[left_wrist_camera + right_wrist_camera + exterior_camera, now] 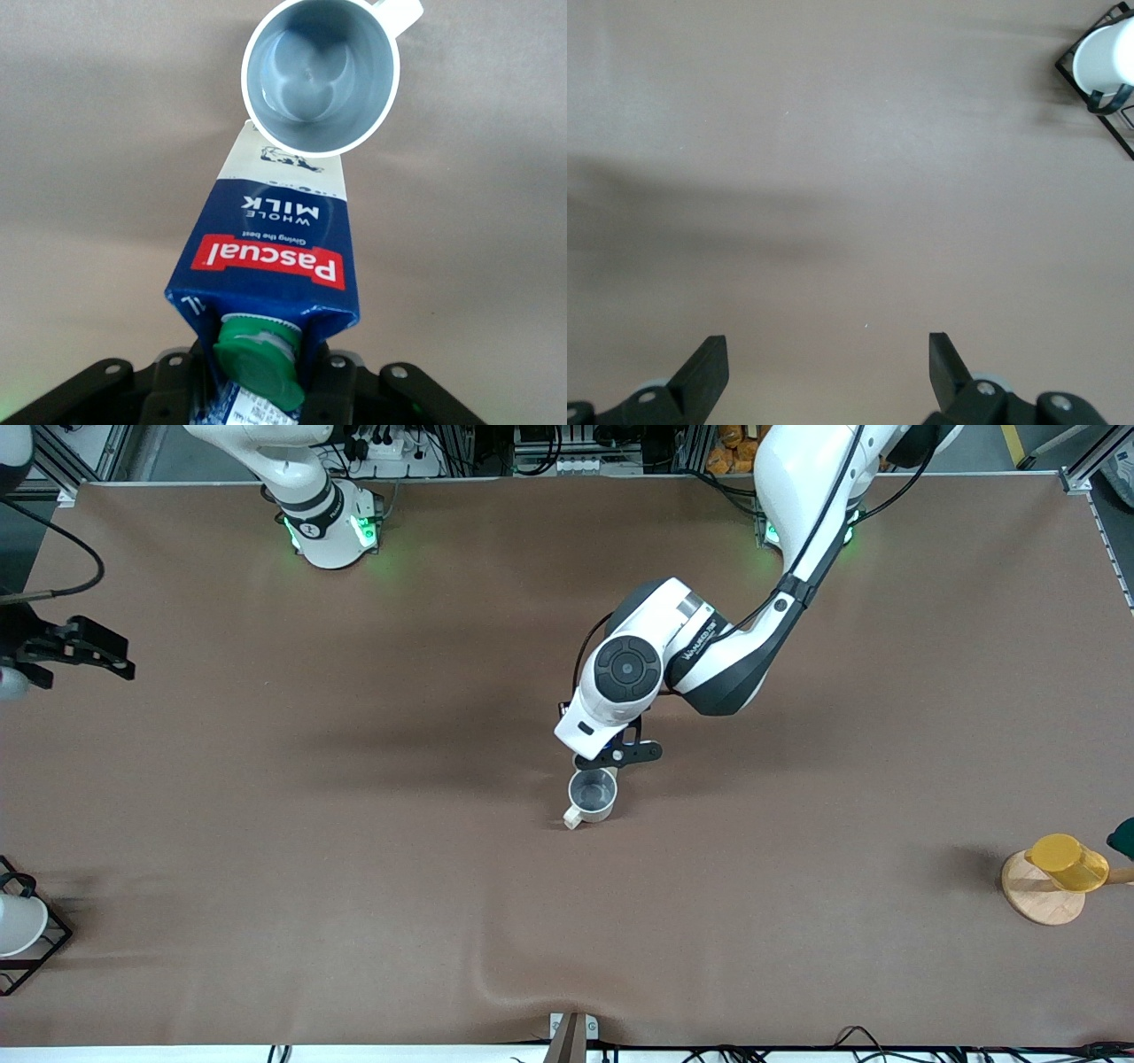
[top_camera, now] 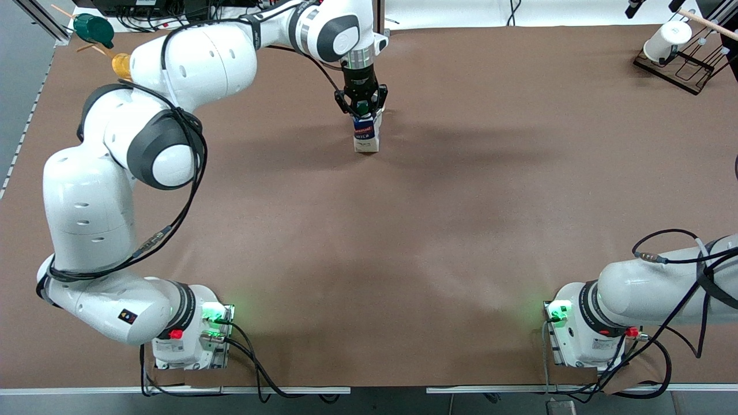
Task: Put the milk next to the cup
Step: 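Lower the milk carton beside the mug with the left gripper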
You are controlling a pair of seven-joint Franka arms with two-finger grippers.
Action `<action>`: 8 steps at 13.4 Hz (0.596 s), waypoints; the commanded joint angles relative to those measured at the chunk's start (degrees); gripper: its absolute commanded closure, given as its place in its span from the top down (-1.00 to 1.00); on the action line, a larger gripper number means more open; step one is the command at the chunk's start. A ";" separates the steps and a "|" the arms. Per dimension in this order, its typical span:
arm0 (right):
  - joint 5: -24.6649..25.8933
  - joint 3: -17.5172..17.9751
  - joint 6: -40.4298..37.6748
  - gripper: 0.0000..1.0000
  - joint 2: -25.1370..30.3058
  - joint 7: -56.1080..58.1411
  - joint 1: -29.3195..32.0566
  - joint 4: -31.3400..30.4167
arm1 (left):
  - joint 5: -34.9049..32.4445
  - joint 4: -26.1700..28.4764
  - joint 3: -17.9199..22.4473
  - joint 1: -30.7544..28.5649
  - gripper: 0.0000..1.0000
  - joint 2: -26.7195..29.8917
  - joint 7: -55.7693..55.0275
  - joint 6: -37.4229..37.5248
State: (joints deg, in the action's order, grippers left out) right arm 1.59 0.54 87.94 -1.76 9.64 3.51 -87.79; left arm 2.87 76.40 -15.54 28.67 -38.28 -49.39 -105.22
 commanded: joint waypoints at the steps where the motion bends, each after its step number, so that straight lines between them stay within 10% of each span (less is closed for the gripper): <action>1: 0.08 -0.36 -0.49 1.00 2.37 -2.06 0.44 -1.16 | -0.33 -1.43 0.77 0.42 0.02 -1.09 -1.15 -0.95; 5: -0.27 -0.72 -1.37 1.00 2.99 -6.13 0.27 -1.16 | -0.33 -1.51 0.77 0.33 0.05 -1.01 -0.98 -1.75; 8: -4.22 -0.72 -1.37 1.00 2.99 -5.78 0.88 -1.51 | -0.33 -1.51 0.77 0.68 1.00 -0.83 -0.89 -1.83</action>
State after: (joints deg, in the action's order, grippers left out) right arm -0.16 -0.35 86.69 -0.15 4.66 3.51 -87.84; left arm 2.87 76.35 -15.09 28.66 -38.42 -49.42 -106.79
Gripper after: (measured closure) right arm 0.000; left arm 0.352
